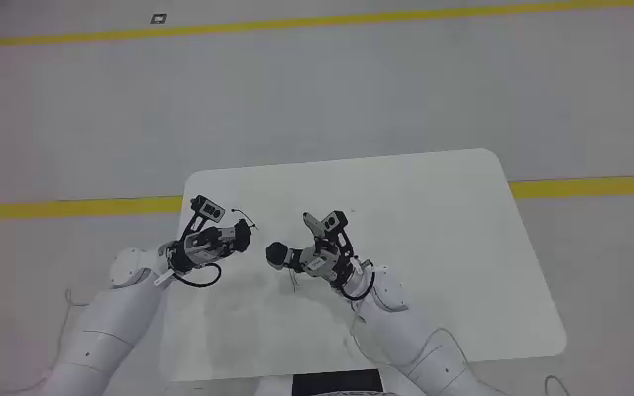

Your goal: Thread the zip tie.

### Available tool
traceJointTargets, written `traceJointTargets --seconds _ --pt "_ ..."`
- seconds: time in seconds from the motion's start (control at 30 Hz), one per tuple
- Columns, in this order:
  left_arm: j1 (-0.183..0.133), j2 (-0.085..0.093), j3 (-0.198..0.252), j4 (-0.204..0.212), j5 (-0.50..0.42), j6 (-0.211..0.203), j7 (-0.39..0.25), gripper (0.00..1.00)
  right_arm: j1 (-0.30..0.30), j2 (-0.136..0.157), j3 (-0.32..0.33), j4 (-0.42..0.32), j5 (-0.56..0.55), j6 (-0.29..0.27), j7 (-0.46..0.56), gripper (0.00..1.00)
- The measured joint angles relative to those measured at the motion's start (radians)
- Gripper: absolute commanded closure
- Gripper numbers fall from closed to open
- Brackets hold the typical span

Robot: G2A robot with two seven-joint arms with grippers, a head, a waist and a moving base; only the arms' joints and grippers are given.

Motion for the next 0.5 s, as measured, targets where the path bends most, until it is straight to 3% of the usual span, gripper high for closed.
traceJointTargets --seconds 0.23,0.3,0.33,0.4,0.5 --pt "0.000 0.000 0.000 0.000 0.000 0.000 0.000 1.00 0.011 -0.005 -0.015 -0.002 -0.077 -0.034 -0.077 0.00" --pt "0.000 0.000 0.000 0.000 0.000 0.000 0.000 1.00 0.015 -0.009 -0.017 -0.002 -0.085 -0.033 -0.086 0.31" --pt "0.000 0.000 0.000 0.000 0.000 0.000 0.000 1.00 0.018 -0.012 -0.019 -0.002 -0.086 -0.033 -0.089 0.41" --pt "0.000 0.000 0.000 0.000 0.000 0.000 0.000 1.00 0.022 -0.017 -0.024 0.002 -0.086 -0.033 -0.089 0.49" --pt "0.000 0.000 0.000 0.000 0.000 0.000 0.000 1.00 0.030 -0.025 -0.031 0.017 -0.083 -0.033 -0.083 0.53"
